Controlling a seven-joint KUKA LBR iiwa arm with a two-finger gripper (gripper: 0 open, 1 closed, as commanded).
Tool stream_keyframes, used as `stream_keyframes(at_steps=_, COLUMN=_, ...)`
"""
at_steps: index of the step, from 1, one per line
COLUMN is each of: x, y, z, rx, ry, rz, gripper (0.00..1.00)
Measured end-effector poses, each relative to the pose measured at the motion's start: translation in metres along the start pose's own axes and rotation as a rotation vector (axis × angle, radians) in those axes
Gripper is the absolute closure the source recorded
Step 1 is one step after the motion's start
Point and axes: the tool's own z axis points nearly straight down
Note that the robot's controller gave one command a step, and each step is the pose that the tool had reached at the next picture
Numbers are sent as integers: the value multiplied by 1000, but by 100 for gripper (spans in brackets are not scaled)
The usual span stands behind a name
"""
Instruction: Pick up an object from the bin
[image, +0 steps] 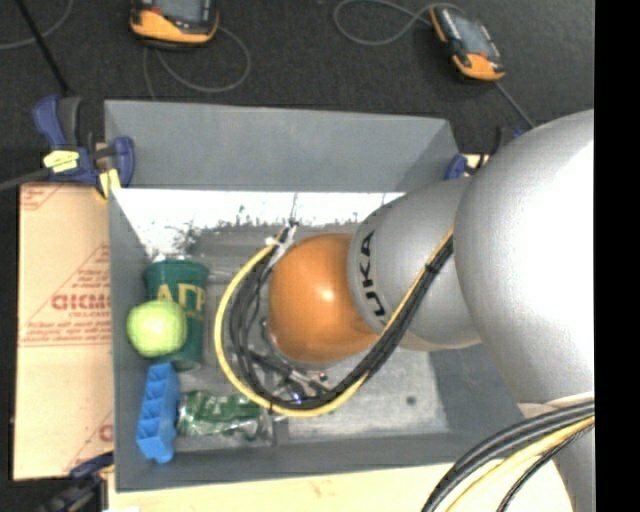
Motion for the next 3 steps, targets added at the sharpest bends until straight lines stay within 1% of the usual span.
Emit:
stream_keyframes(at_steps=1, x=1, y=22, z=21, rx=7, ry=-14, rz=12, gripper=100)
stream_keyframes(at_steps=2, x=1, y=22, z=21, rx=7, ry=-14, rz=13, gripper=100)
stream_keyframes(at_steps=3, x=-8, y=17, z=-10, rx=3, ry=9, rz=7, gripper=100)
